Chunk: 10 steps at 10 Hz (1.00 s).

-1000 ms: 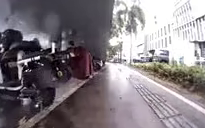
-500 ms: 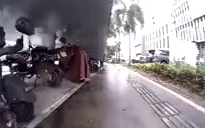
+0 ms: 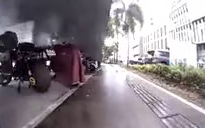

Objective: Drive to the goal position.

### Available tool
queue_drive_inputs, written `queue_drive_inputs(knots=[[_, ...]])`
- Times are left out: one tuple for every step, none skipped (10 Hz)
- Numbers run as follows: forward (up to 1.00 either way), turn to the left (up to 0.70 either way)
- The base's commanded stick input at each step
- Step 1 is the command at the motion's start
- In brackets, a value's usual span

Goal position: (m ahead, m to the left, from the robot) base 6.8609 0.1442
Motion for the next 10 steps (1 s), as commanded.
queue_drive_inputs(knots=[[0.70,0.00],[0.70,0.00],[0.70,0.00],[0.70,0.00],[0.70,0.00],[0.70,0.01],[0.70,0.01],[0.70,0.01],[0.70,0.01],[0.70,0.01]])
